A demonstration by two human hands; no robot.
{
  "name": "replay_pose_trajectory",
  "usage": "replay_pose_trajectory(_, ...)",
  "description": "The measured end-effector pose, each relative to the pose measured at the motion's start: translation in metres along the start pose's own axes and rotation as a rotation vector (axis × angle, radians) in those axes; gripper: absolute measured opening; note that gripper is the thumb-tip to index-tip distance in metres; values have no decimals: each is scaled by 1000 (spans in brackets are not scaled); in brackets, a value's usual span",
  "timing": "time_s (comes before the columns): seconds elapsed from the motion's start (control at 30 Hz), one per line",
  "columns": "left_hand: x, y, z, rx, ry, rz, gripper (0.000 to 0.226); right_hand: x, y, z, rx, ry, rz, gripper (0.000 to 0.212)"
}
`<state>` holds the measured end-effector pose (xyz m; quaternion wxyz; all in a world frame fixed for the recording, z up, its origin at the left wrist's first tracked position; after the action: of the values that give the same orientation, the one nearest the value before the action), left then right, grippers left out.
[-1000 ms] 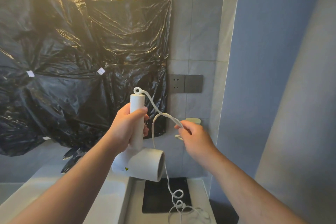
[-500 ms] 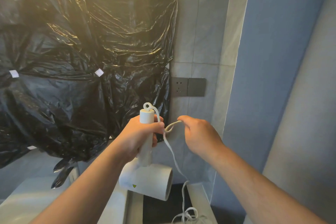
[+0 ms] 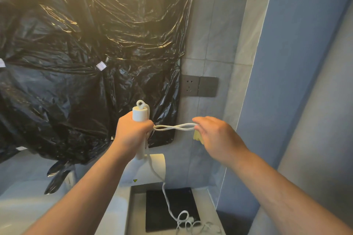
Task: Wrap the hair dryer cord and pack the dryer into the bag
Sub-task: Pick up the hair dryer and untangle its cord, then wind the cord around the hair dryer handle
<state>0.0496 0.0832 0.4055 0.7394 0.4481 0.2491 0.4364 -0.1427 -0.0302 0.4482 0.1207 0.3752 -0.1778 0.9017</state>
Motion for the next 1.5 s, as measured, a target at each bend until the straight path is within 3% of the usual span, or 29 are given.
replay_pose_trajectory(0.17, -5, -2, -3, -73, -34, 67, 14, -14, 35, 15, -542, -93, 459, 16)
replay_pose_trajectory(0.27, -8, 4, -6, -136, -83, 82, 14, -24, 42, 16, -765, -98, 542, 11)
replay_pose_trajectory(0.43, -12, 3, -10, -130, -177, 73, 16, -38, 41, 15, -945, -119, 701, 15)
replay_pose_trajectory(0.53, -10, -1, -11, -99, -205, 40, 17, -51, 33, 9, -1111, -253, 1040, 22)
replay_pose_trajectory(0.63, -6, -3, -9, -77, -185, -18, 19, -54, 16, 9, -1048, -421, 1516, 11)
replay_pose_trajectory(0.7, -4, -3, -8, -75, -171, -13, 18, -49, 8, 10, -918, -512, 1656, 24)
replay_pose_trajectory(0.77, -2, -4, -7, -82, -173, 0, 16, -47, 7, 9, -826, -537, 1547, 29)
replay_pose_trajectory(0.87, 1, -6, -7, -79, -192, -5, 19, -40, 12, 14, -703, -434, 902, 11)
replay_pose_trajectory(0.93, 2, -7, -8, -66, -208, -22, 16, -35, 15, 19, -601, -372, 485, 38)
replay_pose_trajectory(0.97, 1, -6, -9, -62, -215, -25, 16, -33, 15, 20, -595, -346, 394, 45)
replay_pose_trajectory(1.03, -3, -4, -13, -66, -234, -29, 18, -31, 16, 21, -637, -281, 407, 50)
replay_pose_trajectory(1.17, -9, -1, -17, -77, -236, -76, 18, -41, 20, 18, -831, -207, 657, 48)
replay_pose_trajectory(1.3, -9, -4, -17, -80, -156, -126, 17, -48, 15, 10, -916, -293, 707, 38)
replay_pose_trajectory(1.5, -7, -11, -9, 10, -112, -228, 15, -49, -1, 8, -950, -429, 1084, 15)
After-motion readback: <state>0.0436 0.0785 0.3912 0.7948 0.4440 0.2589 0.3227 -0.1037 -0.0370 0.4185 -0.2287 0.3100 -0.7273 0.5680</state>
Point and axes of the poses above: each hand's wrist, its own z-axis towards the middle knuckle, its own x-axis out of the back of the hand, y = z × x, the point moved 7 cm from there along z, towards the middle knuckle, and after that the axes turned 13 degrees about -x, right-handed, at the moved point
